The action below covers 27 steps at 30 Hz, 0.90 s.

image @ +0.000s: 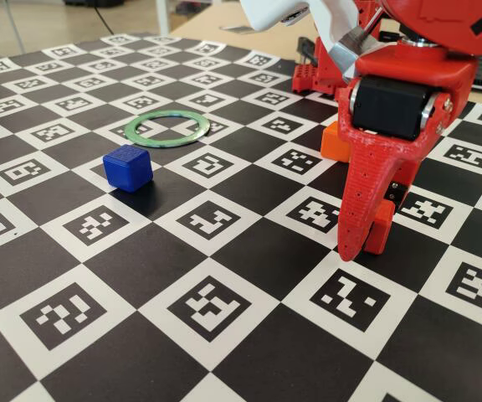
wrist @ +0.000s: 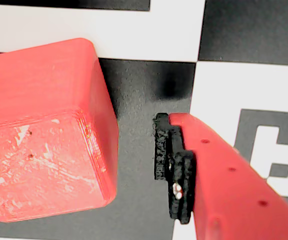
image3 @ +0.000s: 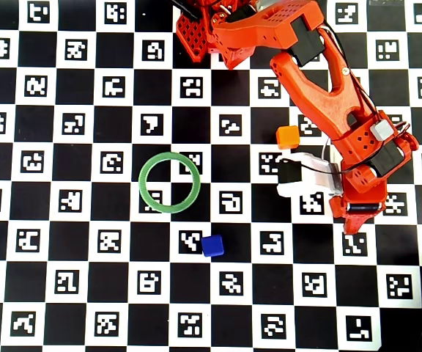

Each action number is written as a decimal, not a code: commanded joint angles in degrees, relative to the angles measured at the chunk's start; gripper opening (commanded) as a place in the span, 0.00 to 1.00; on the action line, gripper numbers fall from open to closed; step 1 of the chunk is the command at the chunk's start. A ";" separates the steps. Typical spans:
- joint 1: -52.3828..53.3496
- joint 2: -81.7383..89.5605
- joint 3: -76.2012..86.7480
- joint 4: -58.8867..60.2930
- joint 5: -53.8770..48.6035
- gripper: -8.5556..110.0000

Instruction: Grab the red cube then put it in the green circle then put the blue cube on top and finally the orange cube on top

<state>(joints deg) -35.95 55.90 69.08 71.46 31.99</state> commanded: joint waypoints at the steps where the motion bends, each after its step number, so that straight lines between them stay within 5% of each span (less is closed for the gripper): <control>1: 0.35 2.29 -1.05 -1.23 -3.08 0.38; 27: 0.62 2.55 -0.97 -1.85 -16.08 0.37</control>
<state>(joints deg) -35.95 55.90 69.08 69.79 16.26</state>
